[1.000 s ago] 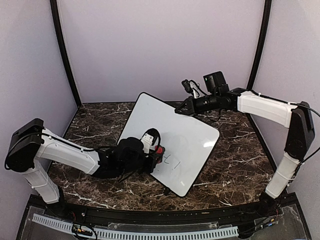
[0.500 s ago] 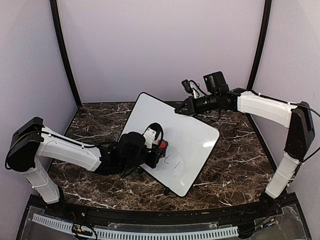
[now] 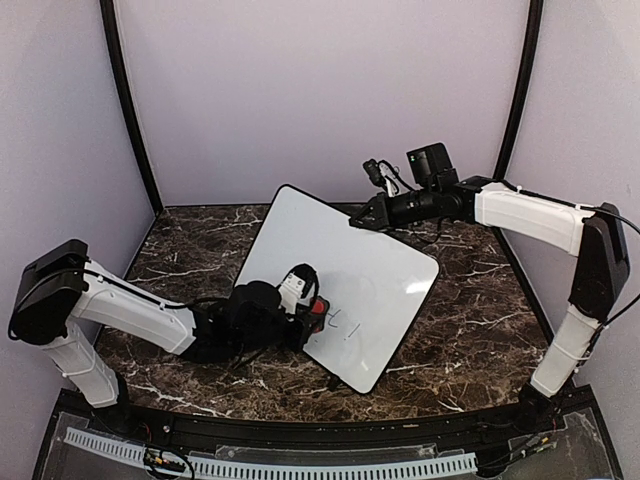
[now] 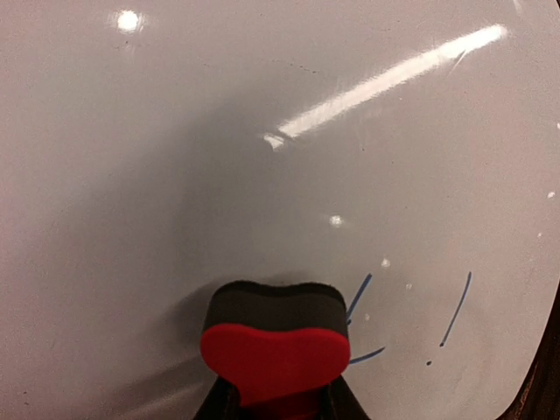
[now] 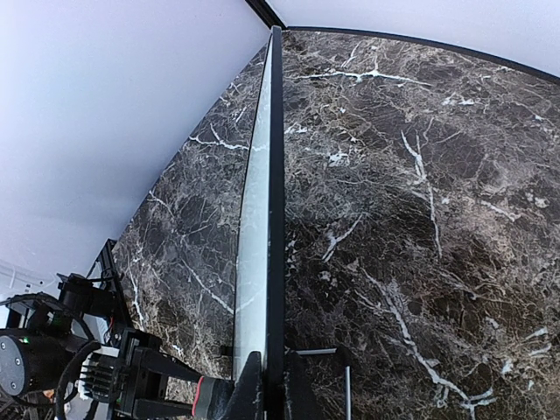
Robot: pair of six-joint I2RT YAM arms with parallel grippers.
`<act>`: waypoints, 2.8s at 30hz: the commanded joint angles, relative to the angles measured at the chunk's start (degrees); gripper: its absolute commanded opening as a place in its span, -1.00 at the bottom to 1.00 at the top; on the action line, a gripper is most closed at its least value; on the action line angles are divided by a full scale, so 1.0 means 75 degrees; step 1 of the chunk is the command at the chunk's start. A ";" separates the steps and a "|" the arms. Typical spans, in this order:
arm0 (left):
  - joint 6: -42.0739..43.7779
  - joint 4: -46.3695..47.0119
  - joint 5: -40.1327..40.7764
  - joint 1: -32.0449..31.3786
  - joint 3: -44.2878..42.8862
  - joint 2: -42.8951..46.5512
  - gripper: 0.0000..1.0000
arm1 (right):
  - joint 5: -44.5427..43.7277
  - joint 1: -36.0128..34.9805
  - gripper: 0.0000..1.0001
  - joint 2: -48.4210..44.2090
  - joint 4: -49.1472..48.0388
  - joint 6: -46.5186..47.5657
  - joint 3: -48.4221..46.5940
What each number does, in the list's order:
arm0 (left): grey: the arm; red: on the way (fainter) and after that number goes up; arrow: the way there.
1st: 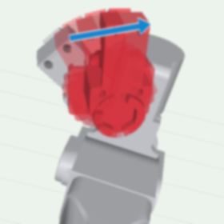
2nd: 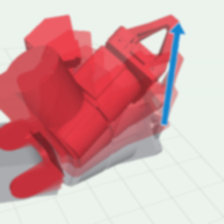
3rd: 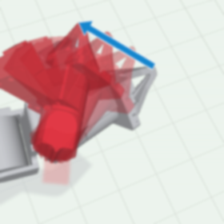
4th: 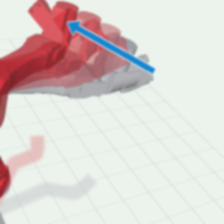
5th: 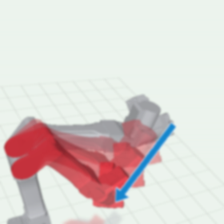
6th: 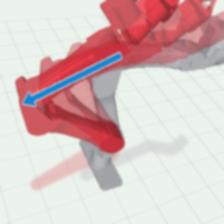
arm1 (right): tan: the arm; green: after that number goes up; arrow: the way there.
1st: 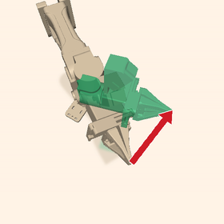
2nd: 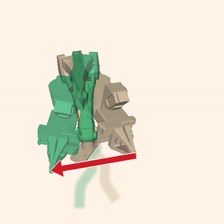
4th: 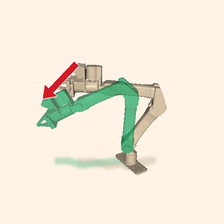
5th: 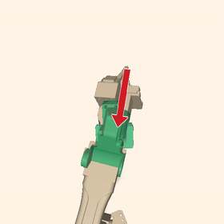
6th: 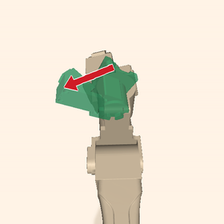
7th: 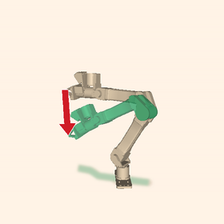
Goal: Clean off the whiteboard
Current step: Erase the whiteboard from the whiteboard stand.
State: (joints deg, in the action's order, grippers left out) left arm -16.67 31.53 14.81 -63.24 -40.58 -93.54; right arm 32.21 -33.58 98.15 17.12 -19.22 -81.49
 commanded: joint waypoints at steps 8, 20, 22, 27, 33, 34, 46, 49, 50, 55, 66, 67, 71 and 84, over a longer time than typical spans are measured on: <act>0.0877 -0.0600 -0.0571 0.0803 -0.1959 -0.0541 -1.00 | 0.0172 -0.0409 -1.00 0.0469 0.0451 0.0488 0.0553; 0.0110 -0.0652 -0.0366 0.0081 -0.0576 -0.0390 -1.00 | 0.0217 -0.0381 -1.00 0.0554 0.0445 0.0536 0.0466; -0.0041 -0.0612 -0.0298 0.0059 -0.0184 -0.0284 -1.00 | 0.0226 -0.0385 -1.00 0.0571 0.0423 0.0539 0.0454; -0.0119 -0.0743 0.0100 0.0065 0.0139 -0.0215 -1.00 | 0.0253 -0.0386 -1.00 0.0637 0.0423 0.0537 0.0435; 0.0338 -0.0929 0.0944 0.0256 -0.0853 -0.0528 -1.00 | 0.0258 -0.0371 -1.00 0.0697 0.0463 0.0546 0.0399; 0.0442 -0.0930 0.1064 0.0280 -0.1162 -0.0610 -1.00 | 0.0253 -0.0373 -1.00 0.0695 0.0493 0.0558 0.0382; 0.0971 -0.1345 0.1263 -0.0149 -0.1812 -0.0899 -1.00 | 0.0241 -0.0304 -1.00 0.0651 0.0534 0.0577 0.0311; 0.0816 -0.1385 0.1227 -0.0463 -0.1414 -0.0889 -1.00 | 0.0274 -0.0303 -1.00 0.0690 0.0450 0.0542 0.0364; 0.0810 -0.1400 0.1244 -0.0539 -0.1347 -0.0894 -1.00 | 0.0292 -0.0303 -1.00 0.0710 0.0431 0.0537 0.0376; 0.0660 -0.1566 0.1366 -0.0835 -0.0895 -0.0924 -1.00 | 0.0325 -0.0303 -1.00 0.0690 0.0363 0.0490 0.0430; 0.0794 -0.1142 0.1308 -0.0328 -0.0807 -0.0605 -1.00 | 0.0296 -0.0303 -1.00 0.0591 0.0342 0.0460 0.0507; 0.0870 -0.1045 0.1266 -0.0272 -0.0892 -0.0562 -1.00 | 0.0308 -0.0303 -1.00 0.0597 0.0327 0.0455 0.0509; 0.1417 -0.1063 0.1169 -0.0205 -0.1684 -0.0697 -1.00 | 0.0280 -0.0303 -1.00 0.0607 0.0378 0.0454 0.0464; 0.1136 -0.1393 0.1149 -0.0941 -0.1626 -0.1155 -1.00 | 0.0300 -0.0303 -1.00 0.0661 0.0328 0.0447 0.0477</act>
State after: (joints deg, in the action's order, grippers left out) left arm -6.70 25.19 24.73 -69.08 -57.32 -100.40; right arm 34.06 -32.82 99.00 16.05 -19.84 -81.36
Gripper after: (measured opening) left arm 0.234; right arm 0.036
